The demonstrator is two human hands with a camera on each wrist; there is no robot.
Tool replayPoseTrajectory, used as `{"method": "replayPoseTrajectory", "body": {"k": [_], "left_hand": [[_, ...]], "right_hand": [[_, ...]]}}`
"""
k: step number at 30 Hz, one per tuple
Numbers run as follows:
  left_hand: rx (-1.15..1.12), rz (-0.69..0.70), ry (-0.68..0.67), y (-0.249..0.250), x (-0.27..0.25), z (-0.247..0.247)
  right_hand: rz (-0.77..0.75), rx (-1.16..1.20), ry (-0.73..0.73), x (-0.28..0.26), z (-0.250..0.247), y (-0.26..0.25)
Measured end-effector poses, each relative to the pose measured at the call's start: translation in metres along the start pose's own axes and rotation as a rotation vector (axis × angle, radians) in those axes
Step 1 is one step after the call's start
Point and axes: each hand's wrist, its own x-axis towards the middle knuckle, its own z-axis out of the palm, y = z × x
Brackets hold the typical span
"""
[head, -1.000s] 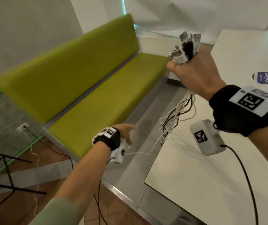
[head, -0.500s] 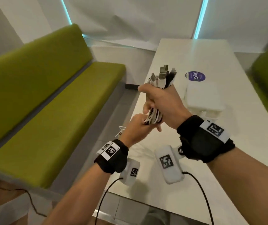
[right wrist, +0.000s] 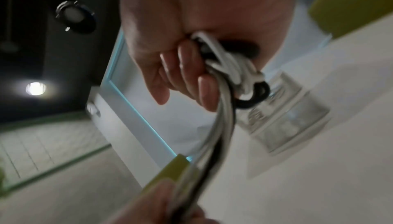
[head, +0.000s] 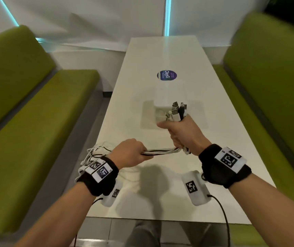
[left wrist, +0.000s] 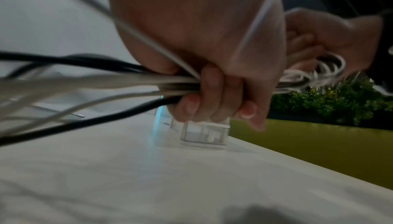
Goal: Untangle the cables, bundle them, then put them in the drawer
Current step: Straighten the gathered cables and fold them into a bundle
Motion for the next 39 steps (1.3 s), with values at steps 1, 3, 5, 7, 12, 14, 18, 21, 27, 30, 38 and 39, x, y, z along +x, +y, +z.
{"method": "replayPoseTrajectory", "body": {"k": [1, 3, 5, 7, 12, 14, 18, 21, 27, 30, 38, 39], "left_hand": [[0.04, 0.017, -0.024, 0.005, 0.002, -0.001], [0.081, 0.055, -0.036, 0.015, 0.005, -0.002], [0.043, 0.065, -0.051, 0.02, 0.005, -0.002], [-0.033, 0.058, -0.088, 0.022, 0.003, -0.002], [-0.188, 0.119, -0.076, 0.026, 0.0, -0.006], [-0.163, 0.151, -0.056, 0.026, 0.001, -0.006], [-0.164, 0.15, -0.005, 0.022, 0.003, -0.008], [-0.108, 0.145, -0.003, 0.027, 0.004, -0.011], [-0.07, 0.111, -0.017, 0.025, -0.001, -0.014], [-0.104, 0.103, 0.002, 0.024, 0.0, -0.019], [-0.026, 0.033, 0.014, 0.024, -0.003, -0.038], [-0.03, 0.028, 0.004, 0.026, -0.005, -0.039]], "right_hand": [[-0.014, -0.098, 0.027, -0.003, -0.006, 0.006], [-0.036, -0.264, 0.081, -0.009, -0.016, 0.018], [-0.03, -0.319, 0.128, -0.01, -0.024, 0.03], [0.02, -0.364, 0.15, -0.008, -0.03, 0.04], [0.022, -0.426, 0.152, -0.01, -0.032, 0.048], [-0.025, -0.35, 0.058, -0.012, -0.031, 0.045], [-0.055, -0.225, -0.123, -0.017, -0.025, 0.044], [-0.074, -0.225, -0.216, -0.024, -0.01, 0.047], [-0.053, -0.139, -0.291, -0.03, 0.01, 0.048], [-0.041, -0.138, -0.357, -0.033, 0.011, 0.039], [0.084, -0.397, -0.334, -0.032, 0.025, 0.042], [0.079, -0.426, -0.303, -0.03, 0.028, 0.043]]}}
